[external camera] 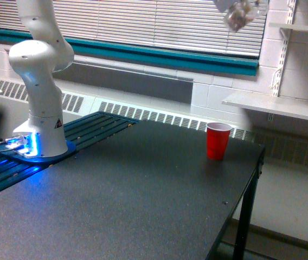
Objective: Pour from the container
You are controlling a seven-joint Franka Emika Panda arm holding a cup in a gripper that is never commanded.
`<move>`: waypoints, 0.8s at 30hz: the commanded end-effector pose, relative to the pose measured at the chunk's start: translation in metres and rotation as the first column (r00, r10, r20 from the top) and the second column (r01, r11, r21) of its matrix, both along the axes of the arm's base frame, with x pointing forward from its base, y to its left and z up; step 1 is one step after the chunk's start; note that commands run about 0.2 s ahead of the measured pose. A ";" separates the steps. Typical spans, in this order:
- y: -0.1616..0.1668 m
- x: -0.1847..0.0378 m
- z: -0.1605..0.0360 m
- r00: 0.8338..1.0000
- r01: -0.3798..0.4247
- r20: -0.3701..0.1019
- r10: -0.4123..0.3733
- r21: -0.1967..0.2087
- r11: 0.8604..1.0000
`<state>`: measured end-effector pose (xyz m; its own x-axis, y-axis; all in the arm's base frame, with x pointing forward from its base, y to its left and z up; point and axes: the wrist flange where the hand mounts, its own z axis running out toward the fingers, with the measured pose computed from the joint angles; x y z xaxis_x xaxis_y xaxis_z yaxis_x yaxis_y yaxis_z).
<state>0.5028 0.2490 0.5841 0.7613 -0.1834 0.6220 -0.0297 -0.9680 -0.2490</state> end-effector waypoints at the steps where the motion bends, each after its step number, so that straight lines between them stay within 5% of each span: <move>1: -0.009 -0.005 -0.029 0.999 -0.016 -0.039 0.015 -0.022 1.000; 24: -0.009 -0.028 -0.130 0.971 -0.078 -0.226 0.072 -0.019 0.997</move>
